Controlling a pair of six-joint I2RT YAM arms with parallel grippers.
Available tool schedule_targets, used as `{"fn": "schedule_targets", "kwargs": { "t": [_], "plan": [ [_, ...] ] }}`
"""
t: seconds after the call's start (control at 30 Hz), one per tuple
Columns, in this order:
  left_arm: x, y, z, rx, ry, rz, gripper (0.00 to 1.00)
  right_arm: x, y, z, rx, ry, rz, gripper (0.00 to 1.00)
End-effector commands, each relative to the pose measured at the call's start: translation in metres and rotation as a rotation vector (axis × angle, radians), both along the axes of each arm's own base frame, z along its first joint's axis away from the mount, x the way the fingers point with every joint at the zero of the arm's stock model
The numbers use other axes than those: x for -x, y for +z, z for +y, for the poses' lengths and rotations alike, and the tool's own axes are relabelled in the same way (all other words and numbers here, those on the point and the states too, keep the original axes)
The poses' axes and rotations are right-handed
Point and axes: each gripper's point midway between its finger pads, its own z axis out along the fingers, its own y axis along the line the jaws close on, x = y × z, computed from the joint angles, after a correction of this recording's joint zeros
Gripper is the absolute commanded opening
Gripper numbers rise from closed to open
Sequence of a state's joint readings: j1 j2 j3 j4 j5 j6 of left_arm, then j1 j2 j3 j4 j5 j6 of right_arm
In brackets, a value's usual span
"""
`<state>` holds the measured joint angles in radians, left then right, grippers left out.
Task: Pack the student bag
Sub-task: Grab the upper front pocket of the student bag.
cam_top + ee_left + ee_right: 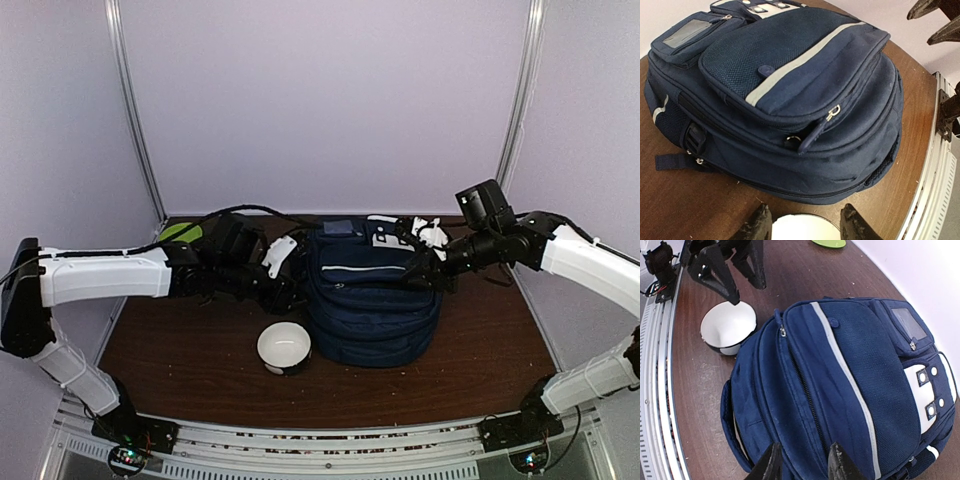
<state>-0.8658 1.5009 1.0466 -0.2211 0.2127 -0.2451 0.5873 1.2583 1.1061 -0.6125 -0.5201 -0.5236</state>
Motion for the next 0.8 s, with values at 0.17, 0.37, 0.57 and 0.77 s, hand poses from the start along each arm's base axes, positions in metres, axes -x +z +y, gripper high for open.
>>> {"fn": "schedule_targets", "kwargs": {
  "t": [0.17, 0.37, 0.57, 0.77],
  "plan": [
    [-0.023, 0.024, -0.039, 0.066, -0.058, -0.090, 0.48, -0.022, 0.007, -0.010, -0.090, -0.095, -0.009, 0.33],
    [-0.037, 0.017, -0.046, 0.006, -0.045, -0.094, 0.44, -0.026, -0.003, -0.017, -0.091, -0.115, -0.014, 0.33],
    [-0.027, 0.011, -0.038, -0.079, -0.082, -0.077, 0.47, -0.026, -0.004, -0.021, -0.089, -0.113, -0.018, 0.33],
    [-0.017, 0.004, -0.031, -0.109, -0.108, -0.045, 0.48, -0.026, -0.005, -0.020, -0.085, -0.107, -0.018, 0.34]
  ]
}}
